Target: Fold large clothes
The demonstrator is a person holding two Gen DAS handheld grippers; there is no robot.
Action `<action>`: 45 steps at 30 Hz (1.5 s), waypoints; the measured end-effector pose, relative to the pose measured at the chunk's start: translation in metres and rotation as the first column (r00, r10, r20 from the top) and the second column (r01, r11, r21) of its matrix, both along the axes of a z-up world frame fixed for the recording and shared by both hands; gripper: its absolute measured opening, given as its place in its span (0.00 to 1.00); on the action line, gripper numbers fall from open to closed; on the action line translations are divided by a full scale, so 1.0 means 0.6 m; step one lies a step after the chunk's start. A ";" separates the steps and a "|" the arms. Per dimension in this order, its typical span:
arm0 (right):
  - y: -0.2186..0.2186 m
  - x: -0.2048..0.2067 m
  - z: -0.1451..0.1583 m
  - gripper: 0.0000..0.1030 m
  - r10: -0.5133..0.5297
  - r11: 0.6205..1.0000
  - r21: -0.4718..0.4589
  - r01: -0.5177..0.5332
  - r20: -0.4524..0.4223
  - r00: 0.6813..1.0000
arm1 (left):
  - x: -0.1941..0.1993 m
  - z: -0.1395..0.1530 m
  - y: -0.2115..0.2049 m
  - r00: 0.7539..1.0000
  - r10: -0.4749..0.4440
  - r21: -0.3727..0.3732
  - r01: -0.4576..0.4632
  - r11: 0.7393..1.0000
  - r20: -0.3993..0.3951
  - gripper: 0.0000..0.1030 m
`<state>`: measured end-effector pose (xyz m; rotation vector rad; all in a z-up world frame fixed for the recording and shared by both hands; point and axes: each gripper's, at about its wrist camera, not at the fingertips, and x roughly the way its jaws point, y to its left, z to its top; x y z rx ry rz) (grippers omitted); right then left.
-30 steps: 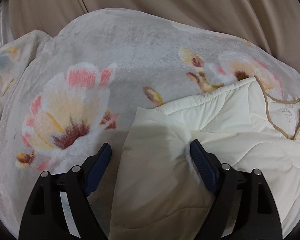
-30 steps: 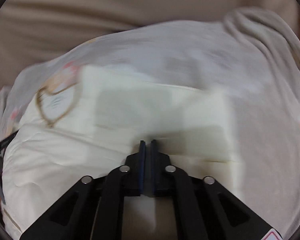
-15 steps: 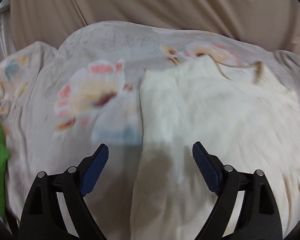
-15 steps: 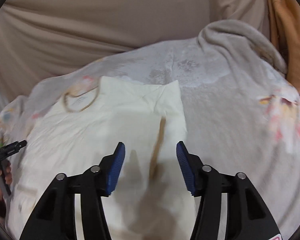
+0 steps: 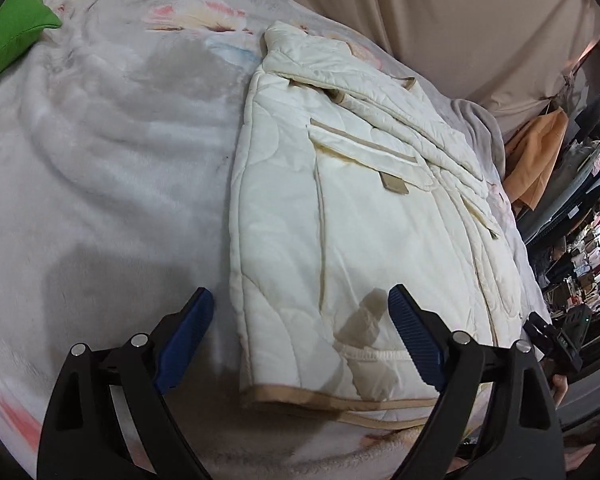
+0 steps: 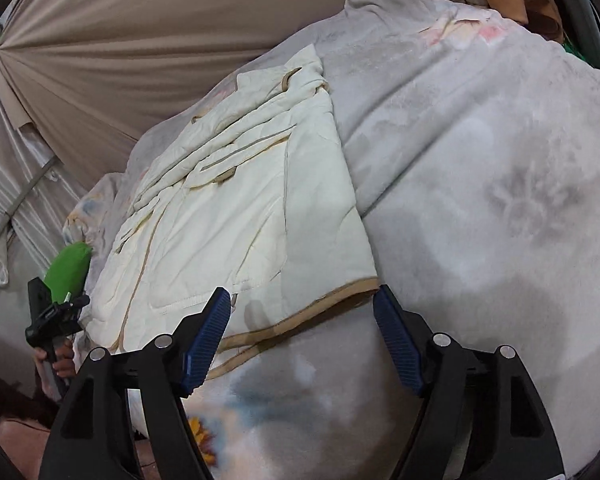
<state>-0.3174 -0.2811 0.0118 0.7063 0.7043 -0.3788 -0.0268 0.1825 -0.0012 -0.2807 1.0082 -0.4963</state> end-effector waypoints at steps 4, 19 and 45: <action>0.006 0.017 0.001 0.74 -0.024 1.000 0.003 0.024 0.050 0.998 | -0.007 0.006 -0.008 1.000 -0.008 -0.039 0.008 0.999 0.003 0.74; 0.087 -0.066 0.153 0.04 -0.006 0.993 -0.104 0.047 0.367 0.930 | -0.147 0.193 0.055 0.961 -0.001 -0.194 0.058 0.979 0.277 0.08; -0.235 0.399 0.036 0.29 -0.158 0.980 -0.109 0.166 0.080 0.984 | 0.356 0.059 -0.159 0.984 0.136 0.181 -0.155 0.971 0.113 0.14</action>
